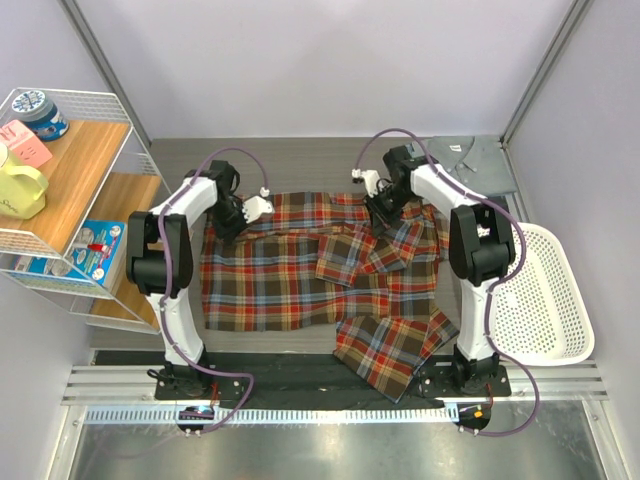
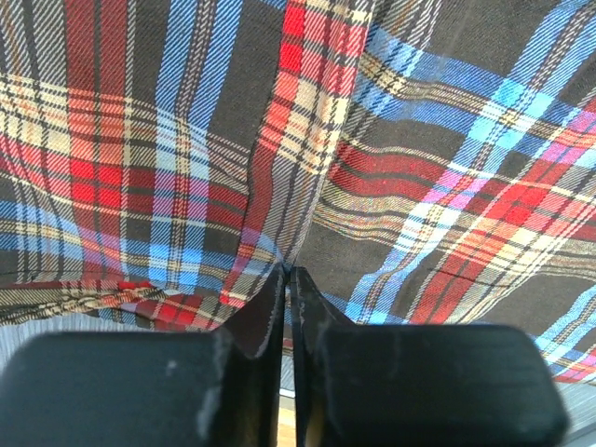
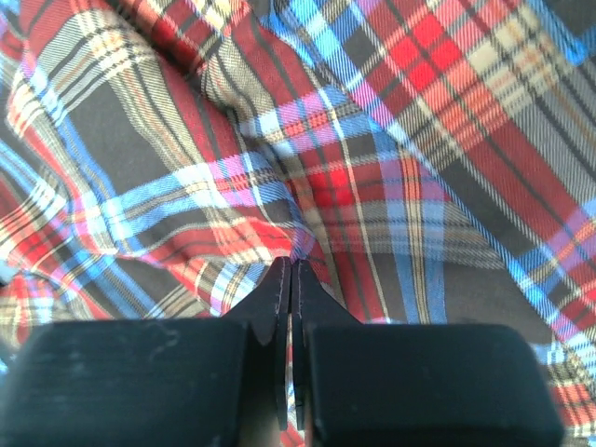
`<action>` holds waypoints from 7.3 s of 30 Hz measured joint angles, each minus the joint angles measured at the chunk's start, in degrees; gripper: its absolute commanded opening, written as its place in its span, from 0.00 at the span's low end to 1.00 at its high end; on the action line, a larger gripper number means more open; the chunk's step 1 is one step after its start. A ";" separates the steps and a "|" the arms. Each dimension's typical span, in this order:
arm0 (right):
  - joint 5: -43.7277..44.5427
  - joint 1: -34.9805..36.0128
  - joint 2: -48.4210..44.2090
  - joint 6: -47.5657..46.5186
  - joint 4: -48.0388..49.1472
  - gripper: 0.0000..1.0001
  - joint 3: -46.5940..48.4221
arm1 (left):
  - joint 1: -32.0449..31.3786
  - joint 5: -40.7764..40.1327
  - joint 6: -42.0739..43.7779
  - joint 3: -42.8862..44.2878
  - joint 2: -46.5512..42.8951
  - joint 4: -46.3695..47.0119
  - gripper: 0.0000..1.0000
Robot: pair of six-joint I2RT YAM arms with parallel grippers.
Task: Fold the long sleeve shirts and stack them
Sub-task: Fold the shirt
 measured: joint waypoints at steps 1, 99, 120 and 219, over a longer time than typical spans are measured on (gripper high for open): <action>-0.52 -0.37 -0.13 -0.07 -0.35 0.01 0.00 | 0.04 0.00 -0.02 0.02 -0.02 0.00 0.00; 16.37 21.42 -25.03 -22.05 25.94 0.01 -39.41 | -4.83 28.11 -46.23 -21.31 -32.68 29.75 0.73; -17.99 9.01 -28.72 -16.92 2.91 0.01 -14.60 | -12.87 36.00 -27.06 -24.09 -40.35 35.08 0.80; -2.60 -10.16 -6.99 -3.41 -2.82 0.64 0.63 | -3.28 -0.39 -48.48 -6.69 -14.88 21.59 0.49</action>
